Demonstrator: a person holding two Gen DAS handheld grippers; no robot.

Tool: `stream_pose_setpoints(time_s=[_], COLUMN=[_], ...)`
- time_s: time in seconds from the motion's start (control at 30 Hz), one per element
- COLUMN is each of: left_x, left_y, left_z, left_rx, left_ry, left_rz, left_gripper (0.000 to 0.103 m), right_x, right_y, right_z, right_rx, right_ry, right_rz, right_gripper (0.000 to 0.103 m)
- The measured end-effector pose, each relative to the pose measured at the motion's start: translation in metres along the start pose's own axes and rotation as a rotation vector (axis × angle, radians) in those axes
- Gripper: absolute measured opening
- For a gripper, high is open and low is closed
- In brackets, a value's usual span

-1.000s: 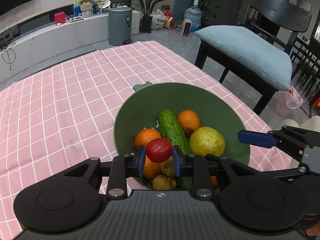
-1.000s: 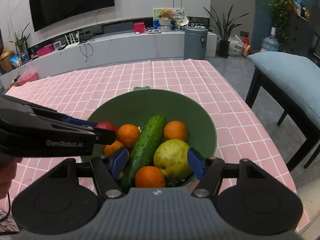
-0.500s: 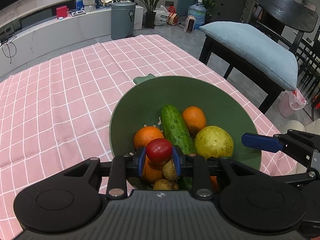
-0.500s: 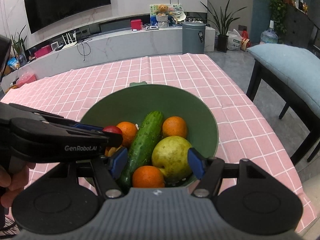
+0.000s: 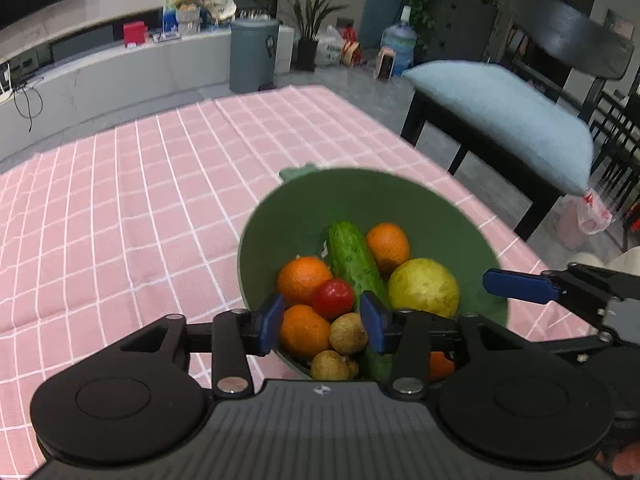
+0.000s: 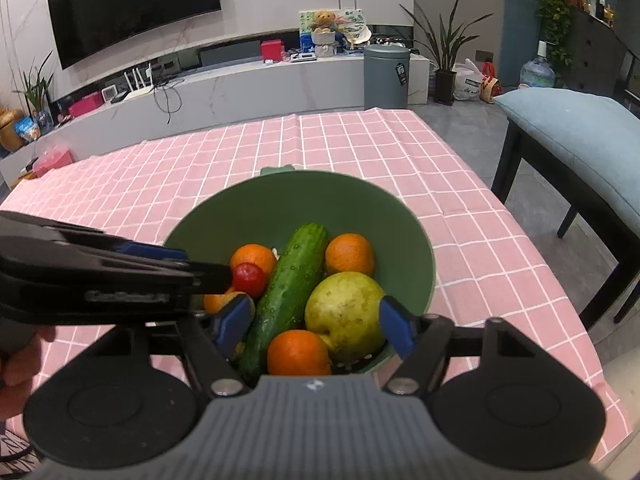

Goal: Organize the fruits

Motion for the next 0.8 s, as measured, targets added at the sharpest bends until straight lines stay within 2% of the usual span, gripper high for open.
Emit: stream_pose_setpoints(time_s=[0.07, 0.27, 0.43, 0.63, 0.8], left_x=[0.000, -0.001, -0.001, 0.002, 0.016], left_y=[0.002, 0.003, -0.001, -0.023, -0.046], left_z=[-0.013, -0.055, -0.078, -0.092, -0.101], left_rx=[-0.033, -0.126, -0.150, -0.155, -0.172], left_ry=[-0.007, 0.006, 0.009, 0.136, 0.195], left_rz=[0.002, 0.007, -0.016, 0.020, -0.043], left_gripper=[0.063, 0.069, 0.072, 0.072, 0.073], right_x=[-0.001, -0.002, 0.001, 0.006, 0.018], right_y=[0.002, 0.007, 0.007, -0.008, -0.026], right_z=[-0.005, -0.032, -0.063, -0.087, -0.092], right_rx=[-0.019, -0.084, -0.122, -0.156, -0.138], right_ry=[0.003, -0.019, -0.031, -0.011, 0.008], right_rz=[0.008, 0.011, 0.022, 0.099, 0.116], right_gripper=[0.075, 0.083, 0.085, 0.087, 0.089])
Point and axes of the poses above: each gripper's, at about its wrist camera, not at the fingertips, and z roughly the way its jaws point, x to its left, y to its top, the point moved 7 cm from there along z, roughly the way its jaws point, and after that the axes turned 3 degrees about -y, right-handed, at the moved point
